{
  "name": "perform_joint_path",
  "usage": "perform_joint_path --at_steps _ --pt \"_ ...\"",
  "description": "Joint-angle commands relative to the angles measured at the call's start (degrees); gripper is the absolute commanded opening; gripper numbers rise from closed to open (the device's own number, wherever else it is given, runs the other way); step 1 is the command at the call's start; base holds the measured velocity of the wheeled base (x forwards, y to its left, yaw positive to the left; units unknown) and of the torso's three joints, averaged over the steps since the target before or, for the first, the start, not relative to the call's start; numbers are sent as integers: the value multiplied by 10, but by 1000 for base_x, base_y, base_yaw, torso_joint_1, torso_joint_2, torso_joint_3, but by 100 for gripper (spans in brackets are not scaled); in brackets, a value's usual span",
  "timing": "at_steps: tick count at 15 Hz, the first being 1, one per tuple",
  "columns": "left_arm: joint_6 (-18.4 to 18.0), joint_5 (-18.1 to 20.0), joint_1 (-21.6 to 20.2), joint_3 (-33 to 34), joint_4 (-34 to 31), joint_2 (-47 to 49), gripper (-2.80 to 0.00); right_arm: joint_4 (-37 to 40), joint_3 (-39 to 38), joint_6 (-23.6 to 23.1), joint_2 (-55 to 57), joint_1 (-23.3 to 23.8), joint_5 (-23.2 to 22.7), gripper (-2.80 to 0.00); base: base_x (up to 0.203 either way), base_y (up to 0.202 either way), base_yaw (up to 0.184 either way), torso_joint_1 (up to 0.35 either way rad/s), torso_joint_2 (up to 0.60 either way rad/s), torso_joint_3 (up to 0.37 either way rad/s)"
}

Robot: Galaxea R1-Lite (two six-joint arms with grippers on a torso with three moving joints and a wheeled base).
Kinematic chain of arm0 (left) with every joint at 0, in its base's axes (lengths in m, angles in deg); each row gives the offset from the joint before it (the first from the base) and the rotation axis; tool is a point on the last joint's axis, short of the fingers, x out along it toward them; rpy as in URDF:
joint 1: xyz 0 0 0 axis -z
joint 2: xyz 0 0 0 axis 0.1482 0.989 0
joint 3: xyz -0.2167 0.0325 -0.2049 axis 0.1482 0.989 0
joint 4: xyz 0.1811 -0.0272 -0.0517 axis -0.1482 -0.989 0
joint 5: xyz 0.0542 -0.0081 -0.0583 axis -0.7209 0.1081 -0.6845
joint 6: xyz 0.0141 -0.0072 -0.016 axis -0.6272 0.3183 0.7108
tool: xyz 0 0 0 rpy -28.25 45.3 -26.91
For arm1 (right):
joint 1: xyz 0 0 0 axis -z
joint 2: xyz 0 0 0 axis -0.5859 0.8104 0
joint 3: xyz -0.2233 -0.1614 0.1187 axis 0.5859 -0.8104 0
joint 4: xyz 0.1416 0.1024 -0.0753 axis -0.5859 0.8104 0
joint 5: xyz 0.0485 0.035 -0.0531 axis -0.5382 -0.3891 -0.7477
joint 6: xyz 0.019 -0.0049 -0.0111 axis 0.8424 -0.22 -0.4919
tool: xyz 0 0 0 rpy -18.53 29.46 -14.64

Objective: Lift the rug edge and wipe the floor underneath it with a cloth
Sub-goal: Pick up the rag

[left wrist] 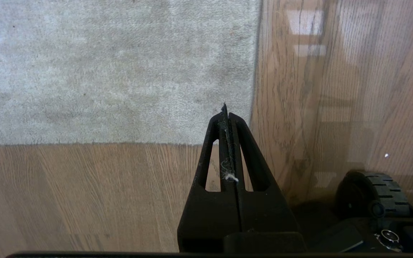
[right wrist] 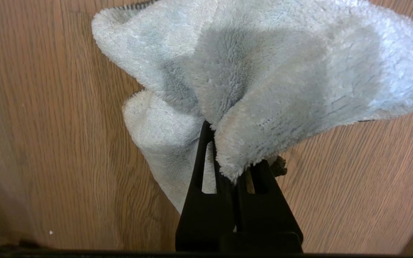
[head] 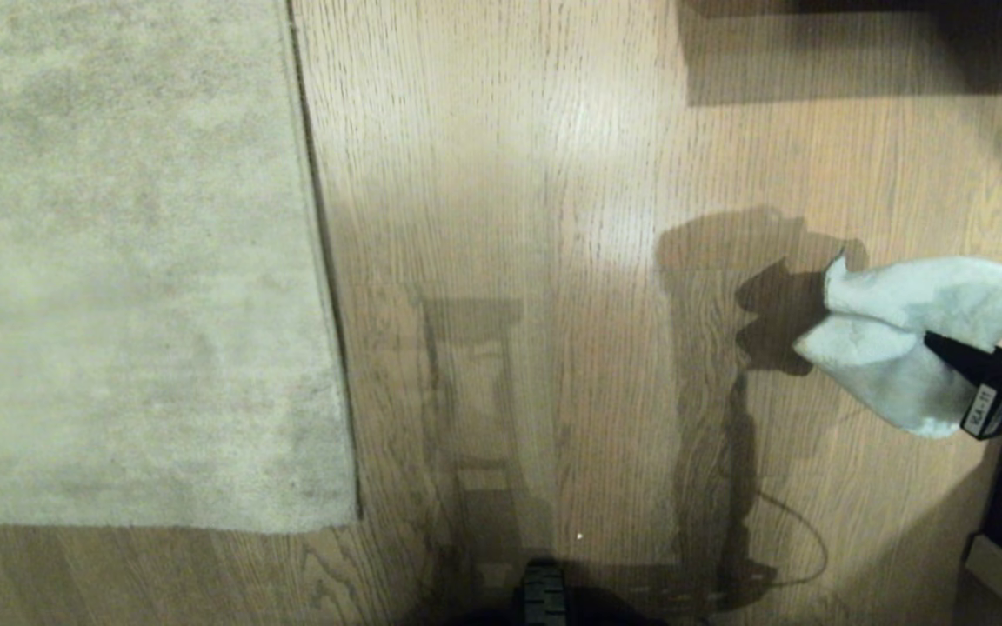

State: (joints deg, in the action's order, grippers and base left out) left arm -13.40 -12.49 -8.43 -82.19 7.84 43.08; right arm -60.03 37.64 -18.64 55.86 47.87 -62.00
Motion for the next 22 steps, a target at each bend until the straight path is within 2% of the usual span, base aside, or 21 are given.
perform_joint_path --at_steps 1,4,17,19,22 --pt "0 0 0 0 0 0 -280 -4 -17 2 -16 0 -2 -280 0 0 0 0 0 0" --pt "0 0 0 0 0 1 -280 -3 -35 18 -39 8 -2 -280 0 0 0 0 0 0" --pt "0 0 0 0 0 0 -280 7 -142 32 -150 10 -3 -280 0 0 0 0 0 0" --pt "0 0 0 0 0 1 -280 31 -143 45 -186 10 -2 -280 0 0 0 0 0 0" --pt "0 0 0 0 0 1 -280 109 -143 51 -264 10 -1 -280 0 0 0 0 0 0"
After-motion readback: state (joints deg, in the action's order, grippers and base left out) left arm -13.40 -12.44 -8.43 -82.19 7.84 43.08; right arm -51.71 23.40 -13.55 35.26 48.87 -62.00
